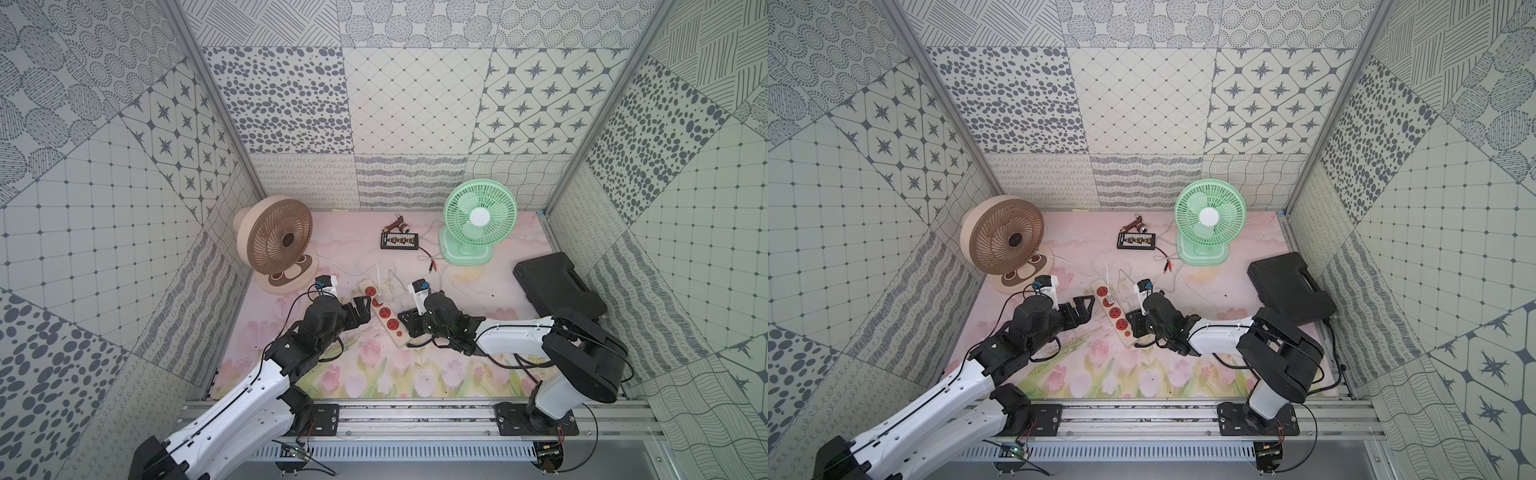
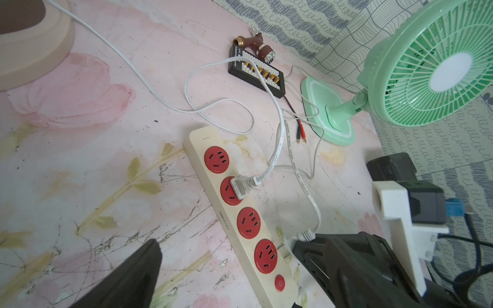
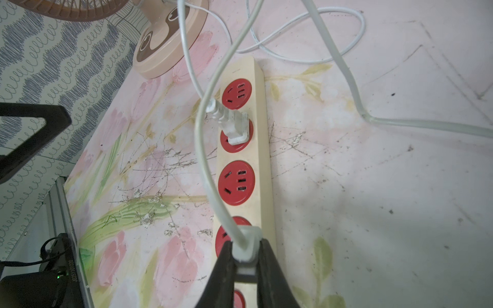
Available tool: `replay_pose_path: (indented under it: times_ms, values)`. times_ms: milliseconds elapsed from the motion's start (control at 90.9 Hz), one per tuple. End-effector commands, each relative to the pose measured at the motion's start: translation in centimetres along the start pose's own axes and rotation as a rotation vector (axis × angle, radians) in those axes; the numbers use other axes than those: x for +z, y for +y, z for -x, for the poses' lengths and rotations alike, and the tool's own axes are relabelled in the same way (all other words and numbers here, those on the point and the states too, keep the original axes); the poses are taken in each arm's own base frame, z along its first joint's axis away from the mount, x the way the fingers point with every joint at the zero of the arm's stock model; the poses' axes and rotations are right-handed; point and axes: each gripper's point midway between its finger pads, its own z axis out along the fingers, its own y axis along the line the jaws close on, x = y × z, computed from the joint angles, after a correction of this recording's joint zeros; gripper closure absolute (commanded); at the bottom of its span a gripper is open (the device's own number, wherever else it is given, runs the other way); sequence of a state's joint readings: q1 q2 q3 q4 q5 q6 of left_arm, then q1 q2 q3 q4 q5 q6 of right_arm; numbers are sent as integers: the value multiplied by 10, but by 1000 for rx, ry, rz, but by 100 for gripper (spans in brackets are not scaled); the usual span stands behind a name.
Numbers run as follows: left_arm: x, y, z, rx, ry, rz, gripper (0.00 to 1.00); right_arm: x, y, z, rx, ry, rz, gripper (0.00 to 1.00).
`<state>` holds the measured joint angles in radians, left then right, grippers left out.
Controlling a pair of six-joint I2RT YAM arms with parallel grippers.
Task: Plug the desk fan into the power strip
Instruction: Insert the plug into the socket.
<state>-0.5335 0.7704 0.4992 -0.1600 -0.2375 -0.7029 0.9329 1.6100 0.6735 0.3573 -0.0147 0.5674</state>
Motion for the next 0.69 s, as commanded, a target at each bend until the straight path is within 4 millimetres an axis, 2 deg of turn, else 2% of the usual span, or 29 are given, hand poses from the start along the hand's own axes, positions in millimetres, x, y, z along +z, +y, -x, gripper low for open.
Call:
replay_pose_path:
  times_ms: [0, 682]
  values:
    - [1, -7, 7, 24, -24, -43, 0, 0, 10, 20, -31, -85, 6, 100]
    - [-1, -8, 9, 30, -39, -52, 0, 11, 10, 1, -82, -76, -14, 100]
